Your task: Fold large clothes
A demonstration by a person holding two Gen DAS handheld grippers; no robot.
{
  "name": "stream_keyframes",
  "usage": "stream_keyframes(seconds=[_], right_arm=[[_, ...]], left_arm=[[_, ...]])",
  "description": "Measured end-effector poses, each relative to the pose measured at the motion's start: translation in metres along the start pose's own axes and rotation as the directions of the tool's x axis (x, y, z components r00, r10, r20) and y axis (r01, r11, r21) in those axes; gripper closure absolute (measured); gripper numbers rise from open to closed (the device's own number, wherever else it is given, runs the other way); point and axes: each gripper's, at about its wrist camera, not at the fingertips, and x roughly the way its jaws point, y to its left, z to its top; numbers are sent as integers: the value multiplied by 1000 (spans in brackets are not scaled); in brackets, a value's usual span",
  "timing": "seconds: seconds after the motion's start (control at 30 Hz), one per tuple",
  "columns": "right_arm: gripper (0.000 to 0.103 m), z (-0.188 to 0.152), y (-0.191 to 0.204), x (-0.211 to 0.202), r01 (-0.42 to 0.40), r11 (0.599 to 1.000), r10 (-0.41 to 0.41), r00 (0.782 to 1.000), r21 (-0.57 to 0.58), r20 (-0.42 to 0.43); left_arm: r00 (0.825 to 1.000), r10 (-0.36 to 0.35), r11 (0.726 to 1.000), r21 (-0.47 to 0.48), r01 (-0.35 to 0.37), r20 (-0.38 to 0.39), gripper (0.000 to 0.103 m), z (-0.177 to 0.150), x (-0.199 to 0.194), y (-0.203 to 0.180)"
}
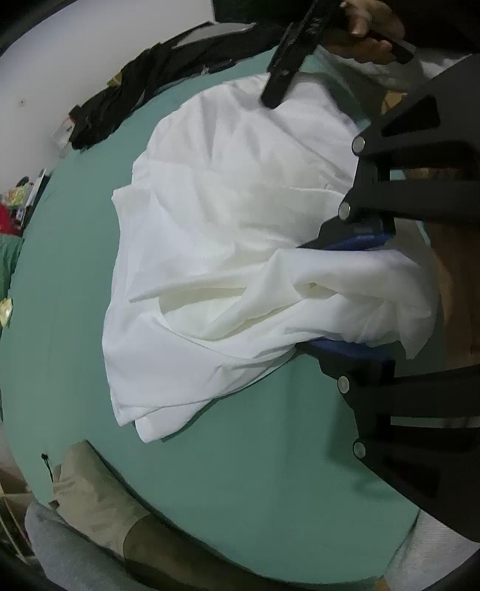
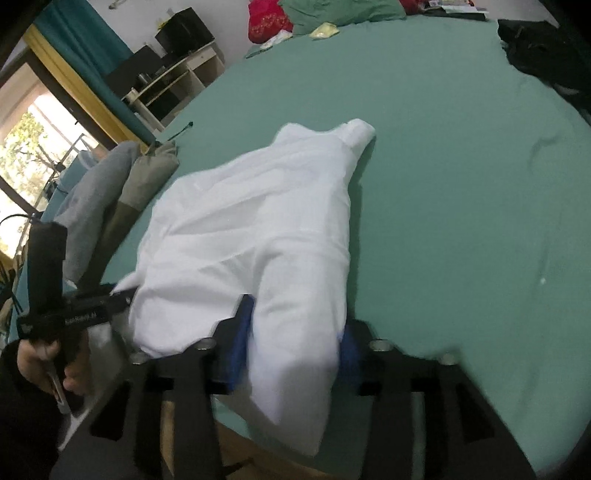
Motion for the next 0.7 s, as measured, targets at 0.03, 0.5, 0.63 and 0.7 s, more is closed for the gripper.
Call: stream_keyframes(seconds=[0.03, 0.5, 0.63, 0.7], right_arm=[[32, -2, -2, 0, 14, 1000, -13, 1000, -14, 7], [26, 13, -20, 3, -116, 992, 113, 992, 55, 51], [26, 16, -8, 21, -43, 999, 43, 998, 1, 53], [26, 19, 3, 31, 7, 997, -4, 999, -73, 45]], left_arm=[[1000, 7, 1000, -12, -7, 7, 55, 1, -2, 0], [996, -52, 983, -173, 64, 76, 15, 10, 0, 44], [985, -145, 969, -186, 160, 93, 7, 9, 5, 37], [973, -210, 955, -191, 226, 98, 7, 10, 10, 33]])
